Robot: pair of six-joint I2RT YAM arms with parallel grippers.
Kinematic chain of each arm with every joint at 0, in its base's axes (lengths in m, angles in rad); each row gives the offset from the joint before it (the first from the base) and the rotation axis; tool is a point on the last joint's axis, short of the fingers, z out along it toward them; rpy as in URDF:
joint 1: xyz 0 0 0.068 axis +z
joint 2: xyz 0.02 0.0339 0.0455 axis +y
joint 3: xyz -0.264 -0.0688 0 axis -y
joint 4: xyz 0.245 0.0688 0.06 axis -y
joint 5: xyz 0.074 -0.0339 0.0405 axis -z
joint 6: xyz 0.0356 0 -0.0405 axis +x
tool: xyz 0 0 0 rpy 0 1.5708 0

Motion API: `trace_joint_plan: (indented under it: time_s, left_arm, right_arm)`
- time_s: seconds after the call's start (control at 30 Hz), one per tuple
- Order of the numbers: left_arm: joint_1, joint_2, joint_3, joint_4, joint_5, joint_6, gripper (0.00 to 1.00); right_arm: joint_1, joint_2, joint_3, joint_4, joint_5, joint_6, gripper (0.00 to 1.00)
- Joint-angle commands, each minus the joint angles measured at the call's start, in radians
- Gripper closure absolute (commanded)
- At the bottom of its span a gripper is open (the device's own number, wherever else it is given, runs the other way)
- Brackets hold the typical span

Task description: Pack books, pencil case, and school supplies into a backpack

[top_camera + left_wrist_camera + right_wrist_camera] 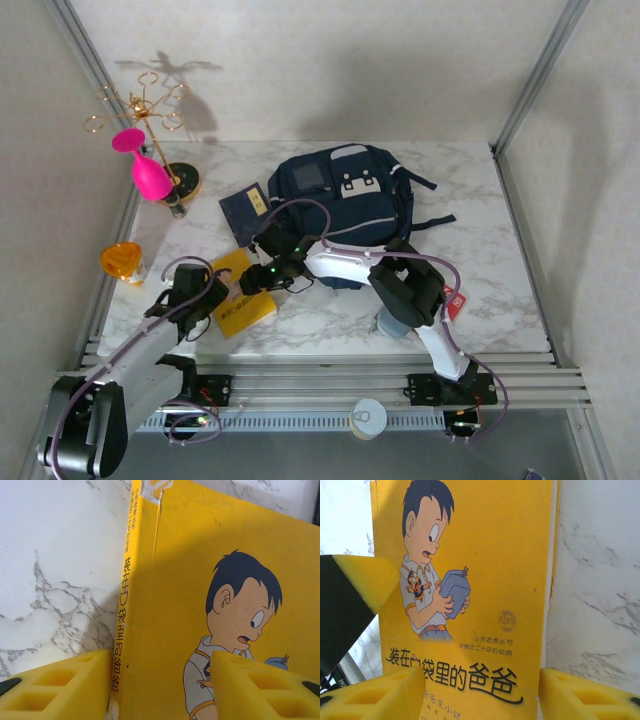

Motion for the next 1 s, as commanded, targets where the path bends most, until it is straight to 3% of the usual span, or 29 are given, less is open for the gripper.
trace_joint_plan:
  time_s: [0.0,0.1,0.43,0.63,0.77,0.97]
  left_arm:
    - [-0.01,0.007,-0.02,-0.012,-0.014,0.012,0.48]
    - [-0.013,0.006,-0.02,-0.015,-0.022,0.008,0.49]
    - [-0.029,0.018,-0.025,0.002,-0.028,-0.001,0.5]
    - [-0.033,0.017,-0.019,-0.003,-0.042,-0.001,0.5]
    - [-0.034,0.012,-0.012,-0.004,-0.03,-0.01,0.5]
    - [-0.046,-0.022,0.019,-0.017,-0.023,-0.021,0.46]
  right_arm:
    - [0.01,-0.069,-0.004,0.026,-0.072,-0.009,0.39]
    - [0.009,-0.067,-0.014,0.04,-0.123,0.002,0.43]
    - [-0.006,-0.087,-0.026,0.044,-0.114,0.058,0.67]
    - [-0.018,-0.121,-0.058,0.078,-0.059,0.079,0.87]
    - [-0.021,-0.119,-0.054,0.086,-0.092,0.072,0.98]
    - [-0.027,-0.162,-0.05,0.124,-0.13,0.094,1.0]
